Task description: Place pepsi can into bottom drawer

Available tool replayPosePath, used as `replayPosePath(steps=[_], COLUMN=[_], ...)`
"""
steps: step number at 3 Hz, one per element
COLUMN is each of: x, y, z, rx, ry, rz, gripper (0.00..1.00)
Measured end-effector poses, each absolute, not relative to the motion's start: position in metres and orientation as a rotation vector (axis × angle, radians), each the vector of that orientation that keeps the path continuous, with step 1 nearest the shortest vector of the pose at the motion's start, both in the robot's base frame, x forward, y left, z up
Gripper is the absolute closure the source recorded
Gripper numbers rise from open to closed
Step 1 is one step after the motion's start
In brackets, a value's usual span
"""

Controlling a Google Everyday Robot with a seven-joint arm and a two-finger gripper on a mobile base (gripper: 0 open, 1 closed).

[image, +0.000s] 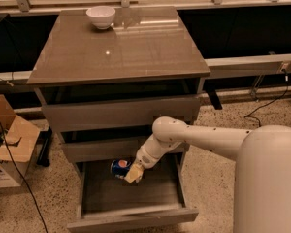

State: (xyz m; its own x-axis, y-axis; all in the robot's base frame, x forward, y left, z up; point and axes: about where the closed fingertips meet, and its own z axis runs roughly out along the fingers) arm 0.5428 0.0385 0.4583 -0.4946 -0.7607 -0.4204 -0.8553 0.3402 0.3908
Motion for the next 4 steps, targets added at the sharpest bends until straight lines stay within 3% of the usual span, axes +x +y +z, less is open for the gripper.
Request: replayPosePath(steps=[4], x=[0.535], y=[0.065], z=[0.316], rx=[-1.273], ry=[2.554], rz=[1.003], gripper=[1.0])
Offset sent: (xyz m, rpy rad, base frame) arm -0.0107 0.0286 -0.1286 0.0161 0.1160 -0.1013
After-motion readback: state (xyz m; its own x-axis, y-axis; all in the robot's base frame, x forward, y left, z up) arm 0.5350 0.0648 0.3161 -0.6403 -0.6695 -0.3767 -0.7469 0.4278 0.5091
